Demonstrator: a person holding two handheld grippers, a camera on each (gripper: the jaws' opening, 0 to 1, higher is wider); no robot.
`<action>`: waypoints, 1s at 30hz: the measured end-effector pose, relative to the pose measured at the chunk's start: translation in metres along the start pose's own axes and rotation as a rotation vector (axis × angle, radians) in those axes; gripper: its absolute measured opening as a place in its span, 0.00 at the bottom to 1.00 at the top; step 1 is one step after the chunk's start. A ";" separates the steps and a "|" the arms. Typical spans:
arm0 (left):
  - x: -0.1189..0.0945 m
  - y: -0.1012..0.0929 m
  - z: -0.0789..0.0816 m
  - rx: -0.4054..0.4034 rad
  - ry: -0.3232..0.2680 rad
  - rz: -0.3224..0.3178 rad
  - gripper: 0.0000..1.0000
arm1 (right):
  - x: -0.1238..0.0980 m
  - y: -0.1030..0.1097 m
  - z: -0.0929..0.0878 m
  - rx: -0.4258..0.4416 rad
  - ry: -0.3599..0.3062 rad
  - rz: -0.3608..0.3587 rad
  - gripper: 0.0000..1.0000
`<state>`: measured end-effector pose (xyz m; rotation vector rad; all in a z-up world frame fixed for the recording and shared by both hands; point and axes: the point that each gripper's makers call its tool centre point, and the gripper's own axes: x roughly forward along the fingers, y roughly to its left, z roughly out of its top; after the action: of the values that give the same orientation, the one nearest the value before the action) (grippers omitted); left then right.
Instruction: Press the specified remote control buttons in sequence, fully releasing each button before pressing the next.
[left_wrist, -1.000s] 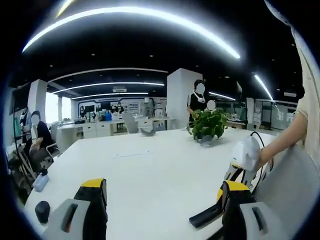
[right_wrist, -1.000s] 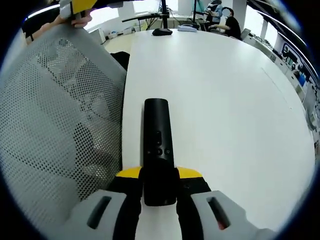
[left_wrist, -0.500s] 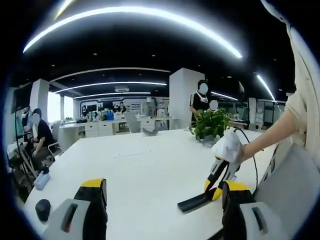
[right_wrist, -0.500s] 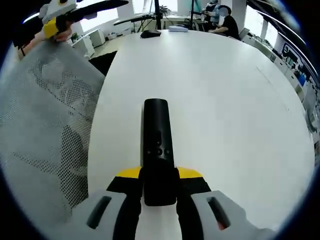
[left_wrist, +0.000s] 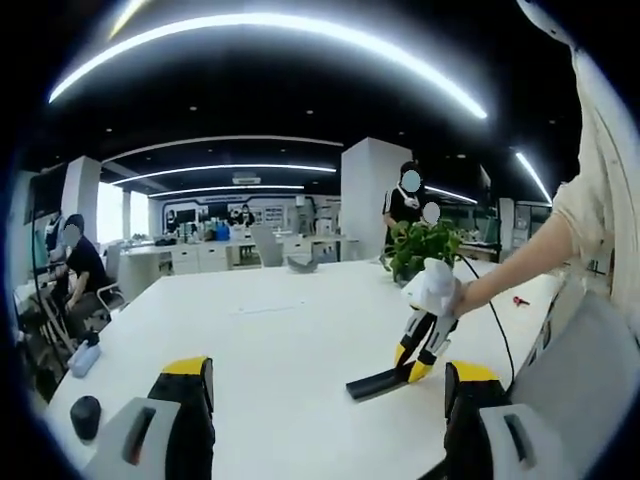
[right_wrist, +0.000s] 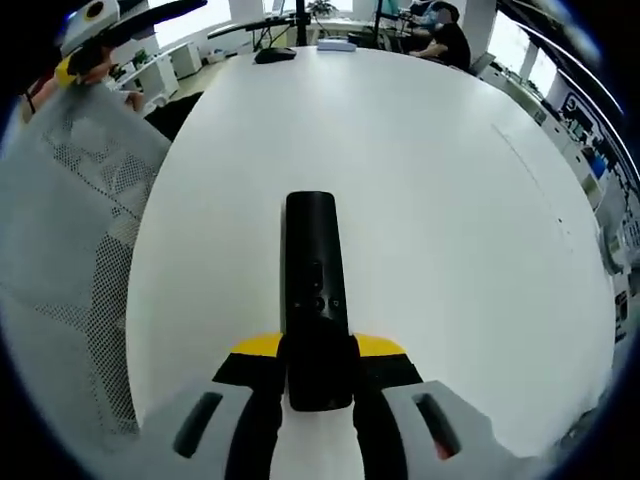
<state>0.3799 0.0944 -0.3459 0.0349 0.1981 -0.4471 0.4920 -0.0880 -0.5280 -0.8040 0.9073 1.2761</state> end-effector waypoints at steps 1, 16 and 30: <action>0.000 0.000 0.000 -0.001 0.002 0.002 1.00 | 0.000 -0.003 0.001 0.007 -0.005 -0.001 0.25; 0.001 0.000 -0.002 -0.007 0.009 0.000 1.00 | -0.005 -0.020 -0.001 0.058 -0.083 -0.046 0.37; 0.001 -0.001 -0.004 -0.007 0.024 -0.012 1.00 | -0.060 -0.008 0.031 0.407 -0.492 -0.232 0.93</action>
<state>0.3795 0.0929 -0.3504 0.0322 0.2234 -0.4585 0.5000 -0.0872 -0.4609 -0.2441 0.6205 0.9758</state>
